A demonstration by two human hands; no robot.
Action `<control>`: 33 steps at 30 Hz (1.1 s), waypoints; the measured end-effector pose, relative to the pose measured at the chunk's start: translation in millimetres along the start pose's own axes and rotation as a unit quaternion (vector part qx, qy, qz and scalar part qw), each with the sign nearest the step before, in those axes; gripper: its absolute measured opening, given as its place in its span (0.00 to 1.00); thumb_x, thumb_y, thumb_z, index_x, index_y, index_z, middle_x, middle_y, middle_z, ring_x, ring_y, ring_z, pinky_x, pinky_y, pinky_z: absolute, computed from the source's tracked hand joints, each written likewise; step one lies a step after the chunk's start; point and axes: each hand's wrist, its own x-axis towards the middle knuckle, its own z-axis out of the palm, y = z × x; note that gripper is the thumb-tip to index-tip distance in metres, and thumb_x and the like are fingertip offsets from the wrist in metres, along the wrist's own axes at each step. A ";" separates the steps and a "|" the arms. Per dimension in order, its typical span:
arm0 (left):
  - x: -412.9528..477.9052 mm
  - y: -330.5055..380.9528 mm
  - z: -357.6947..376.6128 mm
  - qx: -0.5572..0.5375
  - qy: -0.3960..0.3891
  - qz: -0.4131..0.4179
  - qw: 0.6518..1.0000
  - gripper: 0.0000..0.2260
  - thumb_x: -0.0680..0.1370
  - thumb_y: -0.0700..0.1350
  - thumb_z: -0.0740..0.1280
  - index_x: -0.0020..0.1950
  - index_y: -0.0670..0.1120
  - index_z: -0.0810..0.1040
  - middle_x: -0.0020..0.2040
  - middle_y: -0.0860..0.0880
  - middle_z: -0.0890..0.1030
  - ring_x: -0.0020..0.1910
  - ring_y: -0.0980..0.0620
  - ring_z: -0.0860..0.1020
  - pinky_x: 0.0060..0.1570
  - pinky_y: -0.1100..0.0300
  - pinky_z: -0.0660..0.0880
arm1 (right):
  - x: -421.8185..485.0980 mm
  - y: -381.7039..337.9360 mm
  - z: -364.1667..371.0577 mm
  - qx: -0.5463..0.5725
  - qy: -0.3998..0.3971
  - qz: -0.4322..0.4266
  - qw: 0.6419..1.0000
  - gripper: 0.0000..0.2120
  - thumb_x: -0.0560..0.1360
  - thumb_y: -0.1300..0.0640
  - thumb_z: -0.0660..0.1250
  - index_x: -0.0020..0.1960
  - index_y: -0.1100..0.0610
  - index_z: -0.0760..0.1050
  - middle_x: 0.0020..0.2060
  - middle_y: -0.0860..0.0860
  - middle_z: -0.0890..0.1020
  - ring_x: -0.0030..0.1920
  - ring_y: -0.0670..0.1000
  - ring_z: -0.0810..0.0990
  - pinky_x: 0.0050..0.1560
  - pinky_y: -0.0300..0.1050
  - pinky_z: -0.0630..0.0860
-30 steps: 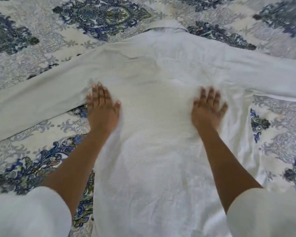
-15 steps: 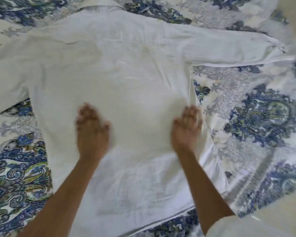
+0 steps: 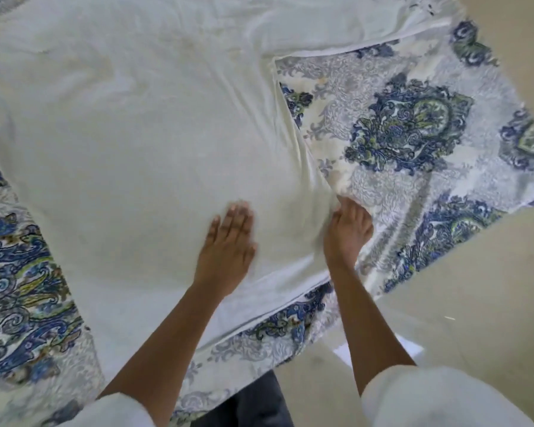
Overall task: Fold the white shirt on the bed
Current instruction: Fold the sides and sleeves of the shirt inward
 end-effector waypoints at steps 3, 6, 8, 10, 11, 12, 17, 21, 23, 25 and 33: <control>-15.7 18.4 11.0 0.004 -0.027 0.037 0.999 0.27 0.79 0.52 0.48 0.75 0.41 0.58 0.76 0.44 0.59 0.75 0.44 0.58 0.71 0.47 0.51 | 10.4 39.7 -29.8 0.124 -0.119 0.088 0.981 0.13 0.78 0.55 0.61 0.58 0.61 0.74 0.53 0.56 0.77 0.53 0.56 0.75 0.50 0.44 0.71; -31.2 30.7 14.0 0.013 -0.042 0.086 0.995 0.26 0.79 0.52 0.49 0.75 0.42 0.58 0.76 0.45 0.59 0.75 0.43 0.57 0.71 0.47 0.51 | 8.8 64.4 -46.5 0.160 -0.275 0.097 0.943 0.12 0.74 0.56 0.68 0.56 0.60 0.75 0.39 0.53 0.77 0.35 0.51 0.74 0.26 0.34 0.70; -36.9 34.4 17.5 0.021 -0.056 0.112 0.992 0.27 0.79 0.52 0.48 0.76 0.43 0.55 0.77 0.46 0.56 0.76 0.43 0.54 0.71 0.47 0.48 | 7.8 76.9 -45.6 0.159 -0.295 0.119 0.935 0.09 0.74 0.61 0.69 0.53 0.58 0.76 0.35 0.53 0.77 0.31 0.51 0.73 0.26 0.35 0.68; -39.7 36.3 20.7 0.025 -0.067 0.119 0.990 0.27 0.79 0.53 0.46 0.77 0.45 0.51 0.78 0.48 0.51 0.76 0.44 0.49 0.72 0.47 0.44 | 9.3 89.0 -43.0 0.187 -0.262 0.161 0.933 0.03 0.73 0.63 0.68 0.45 0.62 0.76 0.30 0.55 0.75 0.29 0.52 0.71 0.29 0.39 0.67; -40.8 36.9 21.4 0.026 -0.064 0.119 0.990 0.27 0.79 0.53 0.46 0.77 0.45 0.51 0.78 0.48 0.51 0.76 0.44 0.49 0.72 0.47 0.44 | 9.5 93.3 -42.4 0.192 -0.253 0.171 0.933 0.04 0.73 0.63 0.68 0.41 0.63 0.75 0.28 0.55 0.74 0.29 0.52 0.70 0.31 0.42 0.67; -42.0 37.8 21.8 0.028 -0.062 0.120 0.990 0.27 0.79 0.53 0.46 0.77 0.45 0.51 0.78 0.48 0.51 0.76 0.45 0.49 0.72 0.47 0.43 | 9.8 95.0 -43.2 0.190 -0.252 0.173 0.933 0.06 0.73 0.62 0.68 0.38 0.62 0.75 0.28 0.55 0.74 0.28 0.52 0.70 0.32 0.43 0.66; -44.2 39.4 22.8 0.024 -0.061 0.125 0.990 0.27 0.79 0.54 0.47 0.77 0.45 0.50 0.77 0.48 0.51 0.76 0.46 0.49 0.72 0.48 0.42 | 8.6 79.5 -48.9 0.318 -0.248 0.220 0.888 0.08 0.75 0.58 0.66 0.38 0.58 0.73 0.29 0.53 0.72 0.26 0.49 0.68 0.27 0.41 0.61; -59.0 35.1 17.0 -0.062 -0.051 0.071 0.994 0.26 0.80 0.52 0.46 0.76 0.44 0.52 0.77 0.47 0.53 0.76 0.48 0.50 0.74 0.51 0.45 | 5.2 78.3 -49.0 0.324 -0.226 0.268 0.879 0.11 0.76 0.61 0.65 0.35 0.59 0.71 0.21 0.55 0.75 0.18 0.47 0.71 0.23 0.38 0.66; -85.4 29.5 9.8 -0.117 -0.017 -0.021 0.993 0.25 0.79 0.48 0.50 0.74 0.40 0.59 0.75 0.43 0.61 0.75 0.45 0.57 0.73 0.53 0.53 | -4.9 78.8 -51.2 0.412 -0.244 0.321 0.817 0.10 0.78 0.56 0.62 0.41 0.59 0.73 0.29 0.55 0.80 0.29 0.50 0.79 0.34 0.43 0.74; -119.8 25.9 4.8 -0.140 0.036 -0.071 0.987 0.22 0.76 0.44 0.53 0.68 0.38 0.69 0.69 0.40 0.70 0.70 0.44 0.65 0.68 0.53 0.60 | -19.2 79.9 -50.6 0.478 -0.284 0.364 0.747 0.10 0.80 0.55 0.57 0.48 0.60 0.73 0.40 0.56 0.80 0.42 0.55 0.79 0.42 0.48 0.77; -164.8 78.6 -20.3 -0.611 0.104 -0.596 0.511 0.11 0.77 0.31 0.58 0.57 0.37 0.75 0.48 0.42 0.79 0.45 0.49 0.79 0.46 0.56 0.75 | -73.7 64.8 -37.4 0.652 -0.216 0.391 0.613 0.18 0.68 0.73 0.51 0.43 0.54 0.71 0.40 0.52 0.77 0.35 0.49 0.74 0.32 0.37 0.72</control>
